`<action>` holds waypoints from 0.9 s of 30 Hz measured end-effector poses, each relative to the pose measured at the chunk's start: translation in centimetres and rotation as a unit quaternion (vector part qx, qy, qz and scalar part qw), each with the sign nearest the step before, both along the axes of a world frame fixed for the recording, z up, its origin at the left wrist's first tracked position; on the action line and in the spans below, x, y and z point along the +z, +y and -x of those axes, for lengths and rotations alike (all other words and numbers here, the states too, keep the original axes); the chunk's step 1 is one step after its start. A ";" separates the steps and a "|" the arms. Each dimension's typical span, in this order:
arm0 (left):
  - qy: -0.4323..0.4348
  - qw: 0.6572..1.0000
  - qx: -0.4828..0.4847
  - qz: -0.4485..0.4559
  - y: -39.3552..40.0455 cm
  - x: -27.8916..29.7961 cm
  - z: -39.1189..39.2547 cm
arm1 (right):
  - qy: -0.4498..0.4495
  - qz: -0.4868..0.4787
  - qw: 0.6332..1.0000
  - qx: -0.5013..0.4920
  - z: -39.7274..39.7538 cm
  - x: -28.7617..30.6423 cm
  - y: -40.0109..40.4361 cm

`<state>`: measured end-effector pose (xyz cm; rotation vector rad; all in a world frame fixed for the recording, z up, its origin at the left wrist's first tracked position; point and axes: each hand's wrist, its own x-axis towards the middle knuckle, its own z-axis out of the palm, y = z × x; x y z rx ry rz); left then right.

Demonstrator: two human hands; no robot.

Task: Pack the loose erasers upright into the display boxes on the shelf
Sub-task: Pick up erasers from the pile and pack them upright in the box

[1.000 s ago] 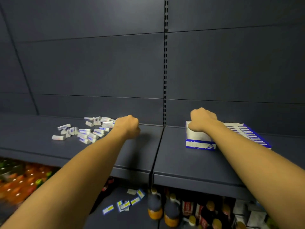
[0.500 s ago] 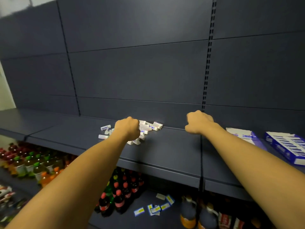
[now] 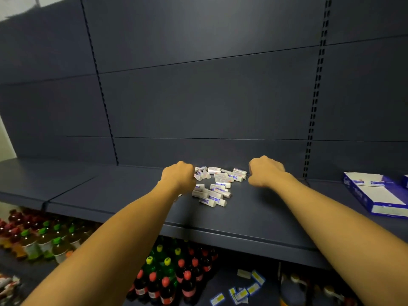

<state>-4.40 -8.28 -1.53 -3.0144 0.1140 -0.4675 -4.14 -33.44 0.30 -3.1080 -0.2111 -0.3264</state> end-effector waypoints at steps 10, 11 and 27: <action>0.005 0.997 -0.041 0.059 -0.2 -1.7 -6.2 | -0.028 -0.077 0.997 0.010 -6.3 -1.6 1.4; 0.005 0.996 -0.048 0.069 -0.4 -1.9 -6.9 | -0.033 -0.091 0.995 0.012 -7.0 -2.1 1.4; -0.024 0.965 -0.164 0.202 -3.0 -5.1 -16.9 | -0.166 -0.303 0.938 0.015 -14.7 -9.2 1.1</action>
